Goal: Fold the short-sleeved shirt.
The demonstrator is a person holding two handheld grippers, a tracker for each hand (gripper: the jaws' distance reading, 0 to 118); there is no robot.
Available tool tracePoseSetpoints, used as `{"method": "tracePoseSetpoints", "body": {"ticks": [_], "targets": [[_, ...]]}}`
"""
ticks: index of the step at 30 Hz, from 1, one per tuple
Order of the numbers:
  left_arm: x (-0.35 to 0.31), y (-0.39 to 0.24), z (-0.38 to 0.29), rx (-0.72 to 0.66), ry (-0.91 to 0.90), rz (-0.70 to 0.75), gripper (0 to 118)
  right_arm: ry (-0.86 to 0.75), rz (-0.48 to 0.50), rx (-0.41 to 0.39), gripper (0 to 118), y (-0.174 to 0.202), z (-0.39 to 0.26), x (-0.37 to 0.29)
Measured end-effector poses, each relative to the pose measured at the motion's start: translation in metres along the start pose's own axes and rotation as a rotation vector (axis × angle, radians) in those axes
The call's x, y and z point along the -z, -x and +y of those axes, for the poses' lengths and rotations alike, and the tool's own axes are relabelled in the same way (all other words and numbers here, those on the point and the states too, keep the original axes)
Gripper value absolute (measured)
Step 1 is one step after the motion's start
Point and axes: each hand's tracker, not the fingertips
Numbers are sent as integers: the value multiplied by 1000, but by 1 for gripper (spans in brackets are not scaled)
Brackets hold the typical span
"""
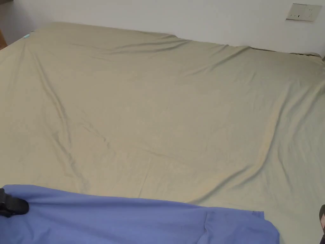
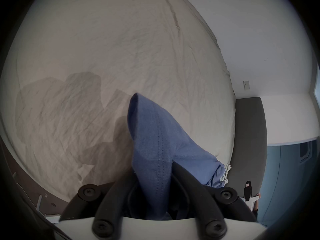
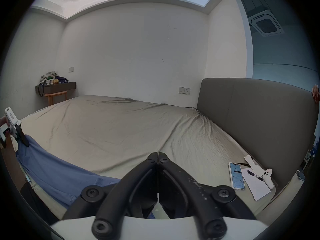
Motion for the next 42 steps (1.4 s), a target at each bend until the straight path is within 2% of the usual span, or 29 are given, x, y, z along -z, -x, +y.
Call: {"method": "tracePoseSetpoints", "body": {"ticks": [3, 7, 11, 16, 21, 26, 27, 28, 30, 32, 33, 34, 36, 38, 39, 40, 41, 42], "targets": [[-2, -30, -13, 54, -20, 15, 6, 4, 5, 1, 3, 0, -1, 0], [-4, -86, -39, 95, -30, -50, 6, -2, 12, 9, 3, -3, -2, -2], [16, -151, -71, 230, 3, -64, 6, -11, 21, 20, 3, -6, -3, -4], [77, -216, -108, 363, 86, -54, 6, -26, 26, 43, 3, -15, -6, -12], [152, -251, -141, 460, 148, 0, 6, -26, 10, 69, 3, -31, -12, -19], [210, -251, -152, 441, 198, 35, 7, -17, -6, 85, 3, -43, -17, -25], [215, -250, -155, 446, 185, 59, 11, -15, -10, 87, 3, -44, -18, -26], [217, -248, -156, 456, 168, 76, 30, -14, -13, 90, 3, -46, -19, -26], [211, -245, -157, 448, 158, 65, 49, -9, -19, 96, 3, -49, -21, -26], [198, -244, -156, 456, 158, 8, 96, -2, -20, 102, 3, -50, -23, -25], [187, -245, -156, 461, 139, -4, 114, 1, -20, 105, 3, -50, -23, -24], [171, -247, -155, 475, 105, -31, 118, 4, -19, 108, 3, -49, -24, -23], [142, -243, -150, 491, 30, -73, 116, 6, -14, 107, 3, -47, -24, -21], [115, -238, -149, 529, -86, -63, 115, 7, -7, 105, 3, -44, -24, -20], [103, -231, -149, 564, -167, -42, 110, 8, -1, 105, 3, -41, -24, -19], [95, -225, -151, 600, -250, -14, 93, 8, 4, 104, 3, -39, -25, -18], [91, -219, -154, 644, -318, 24, 66, 9, 9, 104, 3, -38, -25, -18], [89, -216, -162, 695, -380, 72, 21, 11, 18, 103, 3, -35, -25, -17]]}}
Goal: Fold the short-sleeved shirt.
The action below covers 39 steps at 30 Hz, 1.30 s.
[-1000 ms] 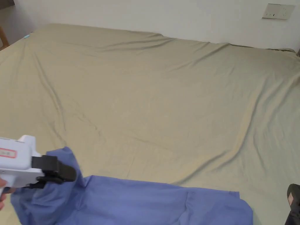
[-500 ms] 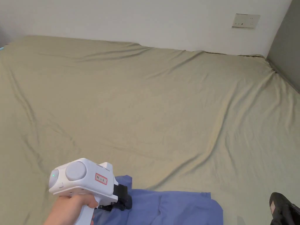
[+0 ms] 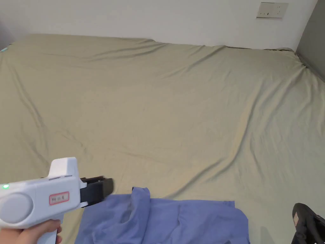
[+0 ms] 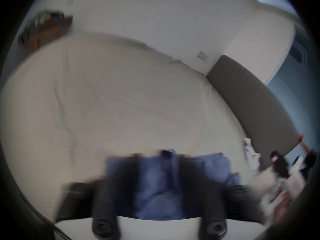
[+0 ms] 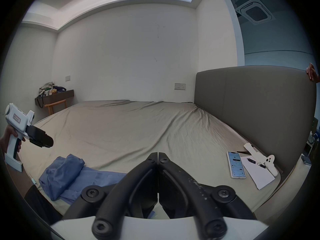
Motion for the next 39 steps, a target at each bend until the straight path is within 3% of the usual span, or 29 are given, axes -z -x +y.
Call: {"method": "tracePoseSetpoints", "body": {"ticks": [1, 2, 10, 14, 17, 19, 28, 33, 39], "targets": [[3, -1, -8, 56, -28, 41, 1, 2, 5, -2, 3, 2, 0, 1], [-1, 1, -15, 110, -71, 53, 0, 4, 12, -5, 3, 5, 0, 1], [49, 2, -62, 87, 75, -31, 0, 9, 25, -8, 3, 10, 1, -2], [65, -32, -75, 80, 104, -155, 0, 16, 12, -1, 3, 4, -1, -3], [79, -66, -83, 153, 111, -206, 0, 25, 1, 5, 3, 1, -3, -3], [91, -88, -88, 114, 152, -279, 0, 27, -5, 10, 3, -1, -4, -5], [84, -117, -91, 67, 132, -350, 0, 37, -27, 12, 3, -10, -6, -9], [19, -79, -65, 7, -65, -274, 0, 31, -20, 18, 3, -10, -5, -5], [-60, -35, -63, 71, -375, 54, 0, 9, 13, 13, 3, 1, 1, -1]]}}
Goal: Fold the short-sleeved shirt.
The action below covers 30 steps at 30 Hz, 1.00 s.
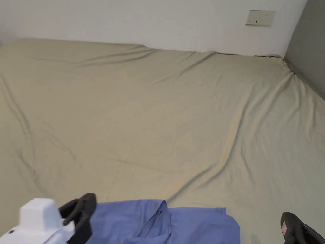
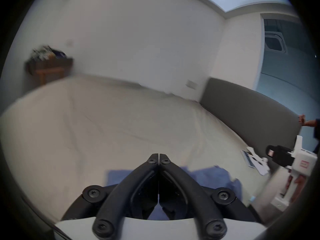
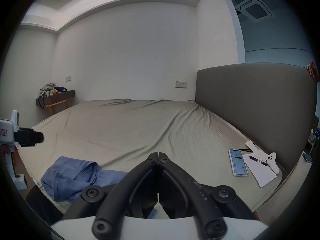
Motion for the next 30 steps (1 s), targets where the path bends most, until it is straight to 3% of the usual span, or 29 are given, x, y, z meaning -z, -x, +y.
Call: {"method": "tracePoseSetpoints", "body": {"ticks": [5, 11, 13, 17, 18, 21, 22, 24, 30], "targets": [[-29, 19, -4, 1, -41, 148, 0, -1, 34, 0, 3, 9, -1, 5], [-27, 35, -8, -50, 15, 162, 0, 0, 61, -10, 3, 17, 0, 7], [-11, 53, -2, -164, 121, 90, 0, 2, 63, -13, 3, 17, 1, 7], [46, 112, 1, -535, 502, -171, 4, 4, 66, -15, 3, 17, 3, 7], [63, 126, -6, -609, 625, -241, 12, 4, 65, -17, 3, 16, 3, 7], [95, 141, -26, -591, 815, -261, 95, 8, 59, -23, 3, 16, 3, 6], [101, 144, -32, -571, 852, -231, 117, 12, 57, -24, 3, 16, 2, 6], [107, 154, -40, -583, 863, -236, 116, 19, 48, -25, 3, 16, 2, 6], [111, 161, -47, -862, 771, -402, 116, 42, 38, -39, 3, 16, 0, 9]]}}
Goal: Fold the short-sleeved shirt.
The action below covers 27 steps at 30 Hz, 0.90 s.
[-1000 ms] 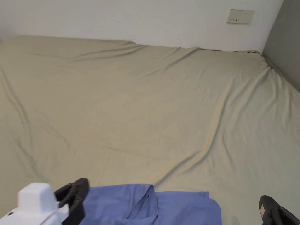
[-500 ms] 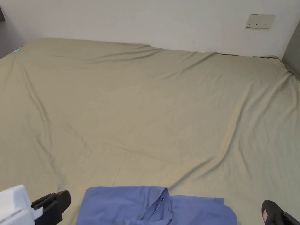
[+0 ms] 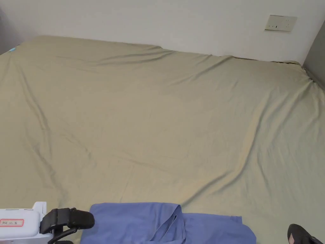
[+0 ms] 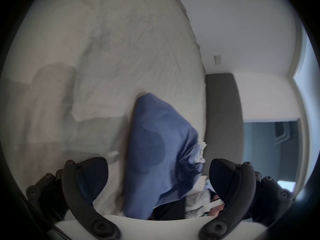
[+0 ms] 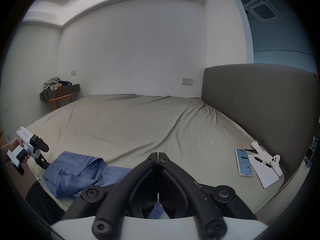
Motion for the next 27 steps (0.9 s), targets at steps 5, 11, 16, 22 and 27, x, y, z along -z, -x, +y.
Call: {"method": "tracePoseSetpoints", "body": {"ticks": [5, 11, 16, 22, 27], "targets": [[37, -4, -1, -15, 79, -78, 107, 2, 5, -3, 3, 3, 2, -1], [47, -12, 1, 83, 86, 96, 24, 0, 0, -2, 3, 2, 3, -3], [39, -6, 0, 59, 83, 47, 11, 10, -7, -2, 3, 1, 2, -3], [5, -12, -1, 64, 79, 22, 11, 4, -10, -5, 3, -1, 3, -3], [-64, -2, 9, 73, -26, 140, 11, -2, -7, -3, 3, 1, 6, -2]]}}
